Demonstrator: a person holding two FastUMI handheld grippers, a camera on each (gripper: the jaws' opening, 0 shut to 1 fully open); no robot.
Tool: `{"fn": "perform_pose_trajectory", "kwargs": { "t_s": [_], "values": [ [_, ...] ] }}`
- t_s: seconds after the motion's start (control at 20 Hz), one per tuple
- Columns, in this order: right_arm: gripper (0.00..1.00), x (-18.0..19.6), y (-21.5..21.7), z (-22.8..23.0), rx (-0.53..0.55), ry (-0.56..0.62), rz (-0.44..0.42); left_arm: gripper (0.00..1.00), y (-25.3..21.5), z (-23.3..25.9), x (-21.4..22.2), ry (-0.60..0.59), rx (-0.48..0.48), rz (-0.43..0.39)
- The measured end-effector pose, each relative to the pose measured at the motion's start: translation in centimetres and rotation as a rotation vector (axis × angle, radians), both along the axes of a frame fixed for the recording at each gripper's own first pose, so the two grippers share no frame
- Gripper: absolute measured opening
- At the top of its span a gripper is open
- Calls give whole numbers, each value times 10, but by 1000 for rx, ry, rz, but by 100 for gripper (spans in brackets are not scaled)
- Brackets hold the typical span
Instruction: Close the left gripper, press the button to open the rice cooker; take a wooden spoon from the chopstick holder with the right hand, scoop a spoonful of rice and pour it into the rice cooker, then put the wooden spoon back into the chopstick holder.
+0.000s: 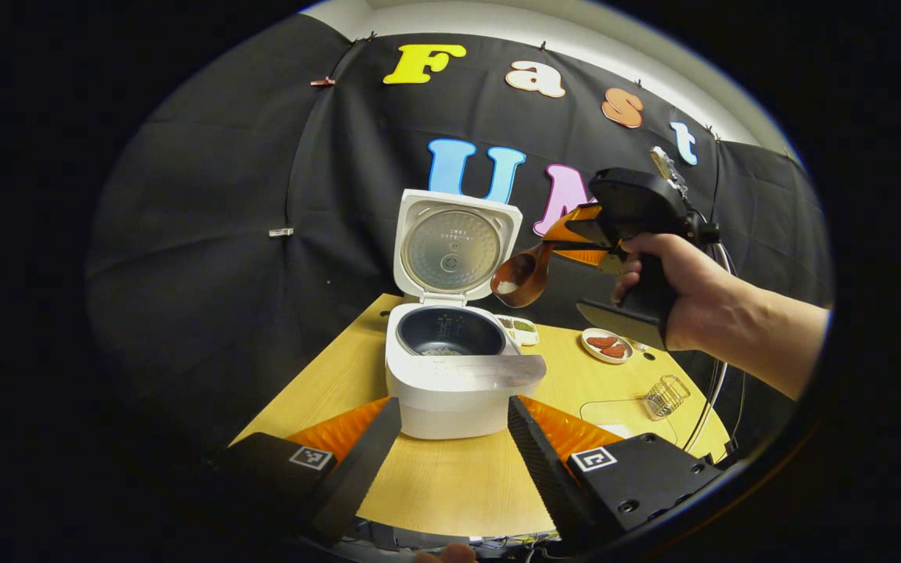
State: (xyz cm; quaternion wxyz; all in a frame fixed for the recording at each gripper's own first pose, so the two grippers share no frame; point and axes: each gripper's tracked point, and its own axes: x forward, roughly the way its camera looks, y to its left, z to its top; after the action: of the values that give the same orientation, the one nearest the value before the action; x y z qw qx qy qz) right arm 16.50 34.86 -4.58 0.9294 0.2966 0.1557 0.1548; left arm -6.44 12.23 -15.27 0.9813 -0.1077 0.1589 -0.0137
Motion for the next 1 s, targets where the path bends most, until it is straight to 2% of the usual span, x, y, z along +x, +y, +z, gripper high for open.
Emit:
{"fn": "perform_pose_trajectory", "kwargs": {
  "t_s": [0.2, 0.4, 0.65, 1.0],
  "values": [
    [8, 21, 19, -10, -111, -54, 10, 95, 8, -9, 6, 19, -23, 10],
    [8, 35, 35, -28, -211, -101, 36, 95, 13, -16, 11, 25, 0, -3],
    [8, 36, 62, -42, -353, -204, 133, 95, 11, -24, 14, 17, 32, -32],
    [8, 15, 97, -57, -537, -344, 292, 95, 2, -35, 14, 26, -2, -38]
  ]
}}
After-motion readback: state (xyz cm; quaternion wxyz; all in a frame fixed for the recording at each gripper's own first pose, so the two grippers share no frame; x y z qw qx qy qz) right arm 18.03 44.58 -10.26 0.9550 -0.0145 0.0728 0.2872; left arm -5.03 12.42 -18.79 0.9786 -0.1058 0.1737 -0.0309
